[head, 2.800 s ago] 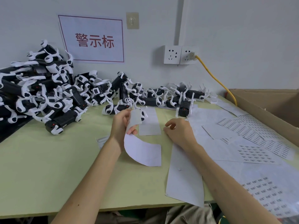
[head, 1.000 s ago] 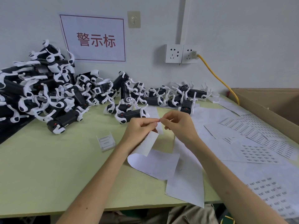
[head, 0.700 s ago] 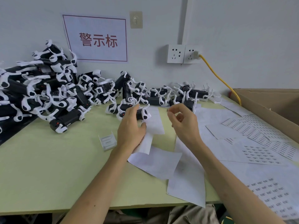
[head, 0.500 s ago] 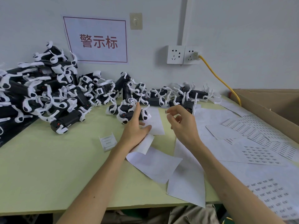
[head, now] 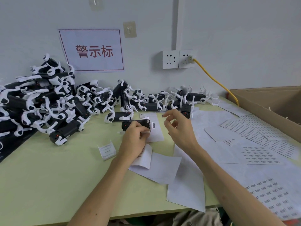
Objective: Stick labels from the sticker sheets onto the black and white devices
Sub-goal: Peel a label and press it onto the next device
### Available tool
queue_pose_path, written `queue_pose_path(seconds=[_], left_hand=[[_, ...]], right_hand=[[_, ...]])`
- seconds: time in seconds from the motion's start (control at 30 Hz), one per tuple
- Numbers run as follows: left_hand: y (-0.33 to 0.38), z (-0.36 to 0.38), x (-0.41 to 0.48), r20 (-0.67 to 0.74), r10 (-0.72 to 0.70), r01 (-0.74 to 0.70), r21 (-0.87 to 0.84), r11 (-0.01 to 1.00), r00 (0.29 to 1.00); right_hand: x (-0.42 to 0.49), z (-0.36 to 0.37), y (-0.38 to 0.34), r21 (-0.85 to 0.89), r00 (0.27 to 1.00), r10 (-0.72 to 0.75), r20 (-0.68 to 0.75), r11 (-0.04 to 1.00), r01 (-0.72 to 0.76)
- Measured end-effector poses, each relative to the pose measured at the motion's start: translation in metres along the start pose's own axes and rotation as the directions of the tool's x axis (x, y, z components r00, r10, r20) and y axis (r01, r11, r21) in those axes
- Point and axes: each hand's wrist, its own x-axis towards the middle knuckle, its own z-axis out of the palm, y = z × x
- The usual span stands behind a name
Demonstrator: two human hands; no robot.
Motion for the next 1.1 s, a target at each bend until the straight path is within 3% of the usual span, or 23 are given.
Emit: queue_pose_path(seconds=[0.1, 0.17, 0.2, 0.27, 0.3, 0.33, 0.5, 0.6, 0.8, 0.9, 0.97, 1.03, 1.1], left_hand=[[0.006, -0.005, 0.001, -0.16, 0.036, -0.039, -0.016, 0.999, 0.986], [0.01, -0.011, 0.003, -0.223, -0.079, 0.026, -0.23, 0.973, 0.972], [0.013, -0.014, 0.005, -0.197, -0.197, 0.09, -0.449, 0.889, 0.961], [0.023, -0.02, 0.007, -0.012, -0.375, 0.193, -0.842, 0.504, 0.927], [0.024, -0.022, 0.008, 0.067, -0.402, 0.208, -0.925, 0.317, 0.913], [0.024, -0.024, 0.01, 0.116, -0.408, 0.216, -0.954, 0.209, 0.906], [0.026, -0.027, 0.006, 0.245, -0.322, 0.26, -0.966, 0.004, 0.915], [0.024, -0.029, 0.007, 0.277, -0.319, 0.301, -0.953, 0.027, 0.906], [0.027, -0.025, 0.008, 0.23, -0.428, 0.38, -0.872, 0.308, 0.874], [0.025, -0.021, 0.007, 0.062, -0.499, 0.338, -0.807, 0.485, 0.864], [0.024, -0.023, 0.007, 0.105, -0.522, 0.369, -0.822, 0.433, 0.846], [0.026, -0.024, 0.007, 0.286, -0.456, 0.447, -0.843, 0.298, 0.843], [0.028, -0.024, 0.005, 0.404, -0.336, 0.506, -0.803, 0.315, 0.85]], right_hand=[[0.001, -0.001, -0.001, 0.04, 1.0, 0.015, -0.01, 0.999, -0.014], [0.001, -0.001, -0.001, 0.089, 0.999, 0.052, 0.008, 0.995, -0.052], [0.002, -0.002, 0.0, 0.113, 0.997, 0.072, 0.033, 0.991, -0.075], [0.001, 0.0, 0.0, 0.145, 0.989, 0.1, 0.108, 0.983, -0.115], [0.001, 0.001, 0.0, 0.154, 0.983, 0.103, 0.151, 0.98, -0.126], [0.0, 0.003, 0.0, 0.155, 0.977, 0.102, 0.185, 0.979, -0.131], [0.0, 0.006, 0.001, 0.194, 0.98, 0.084, 0.181, 0.974, -0.119], [0.002, 0.002, -0.001, 0.344, 0.984, 0.125, 0.124, 0.925, -0.16], [0.009, -0.007, -0.006, 0.618, 0.961, 0.272, 0.056, 0.746, -0.247], [0.011, -0.015, -0.004, 0.733, 0.949, 0.3, 0.096, 0.624, -0.271], [0.011, -0.019, -0.006, 0.766, 0.946, 0.28, 0.165, 0.567, -0.301], [0.009, -0.021, -0.011, 0.767, 0.946, 0.219, 0.238, 0.555, -0.321], [0.006, -0.018, -0.013, 0.737, 0.944, 0.148, 0.294, 0.593, -0.323]])
